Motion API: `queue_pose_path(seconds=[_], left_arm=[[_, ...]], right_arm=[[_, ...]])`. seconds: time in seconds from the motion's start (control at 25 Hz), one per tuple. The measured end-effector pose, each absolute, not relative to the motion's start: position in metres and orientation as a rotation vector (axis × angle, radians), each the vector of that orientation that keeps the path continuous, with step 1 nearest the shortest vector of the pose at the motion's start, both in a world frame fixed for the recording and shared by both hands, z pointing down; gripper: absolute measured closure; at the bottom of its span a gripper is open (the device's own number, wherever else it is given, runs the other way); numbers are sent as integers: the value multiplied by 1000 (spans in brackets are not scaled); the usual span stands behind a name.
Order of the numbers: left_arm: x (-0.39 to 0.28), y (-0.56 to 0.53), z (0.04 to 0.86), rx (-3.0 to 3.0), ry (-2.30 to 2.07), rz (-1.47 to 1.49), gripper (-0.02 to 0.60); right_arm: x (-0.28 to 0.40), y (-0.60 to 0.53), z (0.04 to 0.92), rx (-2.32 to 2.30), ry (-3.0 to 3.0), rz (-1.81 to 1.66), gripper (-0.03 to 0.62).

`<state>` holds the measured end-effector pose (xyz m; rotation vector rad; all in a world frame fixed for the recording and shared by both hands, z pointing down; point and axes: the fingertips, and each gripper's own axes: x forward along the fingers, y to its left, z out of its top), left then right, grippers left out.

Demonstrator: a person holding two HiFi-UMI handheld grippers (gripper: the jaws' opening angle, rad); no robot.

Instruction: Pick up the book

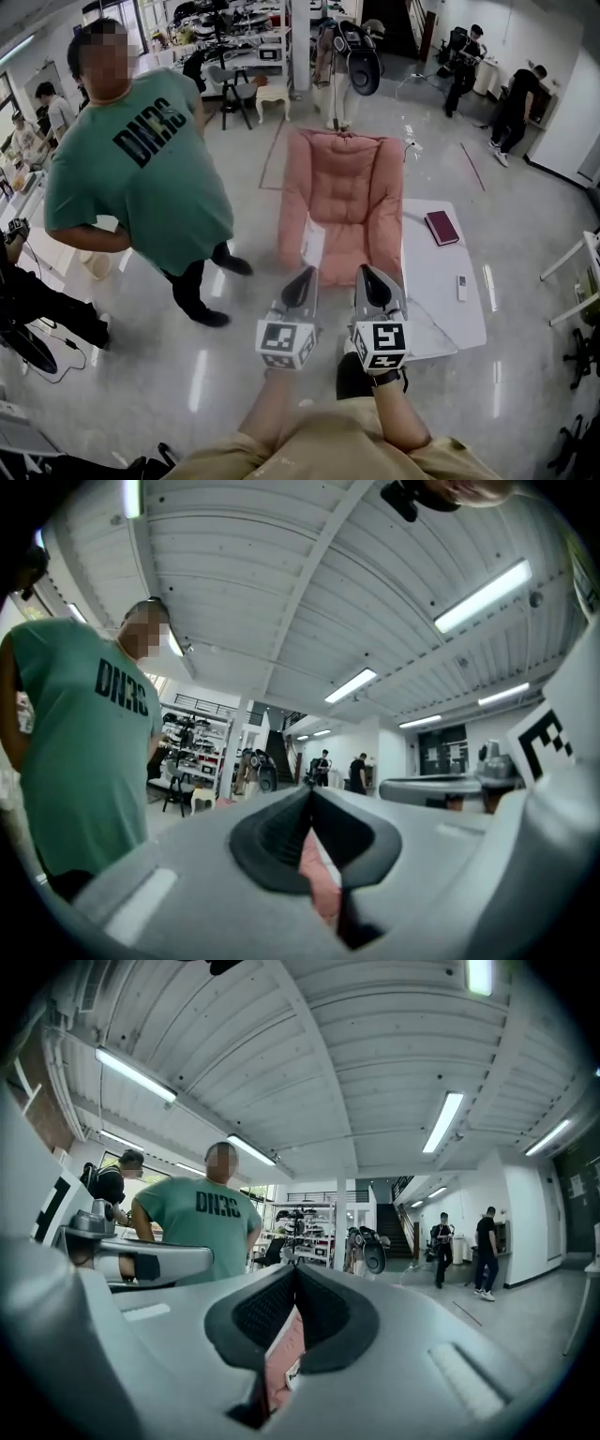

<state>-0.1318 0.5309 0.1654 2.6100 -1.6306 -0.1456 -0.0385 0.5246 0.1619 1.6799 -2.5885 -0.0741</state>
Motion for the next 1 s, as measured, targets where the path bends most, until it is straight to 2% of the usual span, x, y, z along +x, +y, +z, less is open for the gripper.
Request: queue_pose_path(seconds=[0.24, 0.6, 0.8, 1.0], left_arm=[[-102, 438, 157, 2655, -1577, -211, 581], [-50, 275, 167, 2589, -1617, -105, 581], [-24, 231, 207, 2531, -1580, 35, 581], [-22, 198, 287, 2403, -1536, 249, 581]], right_arm=[[-19, 423, 171, 1598, -2650, 16, 589], [45, 256, 153, 1606, -2717, 17, 597], [70, 199, 184, 1548, -2724, 113, 591], [85, 141, 247, 1506, -2655, 339, 591]])
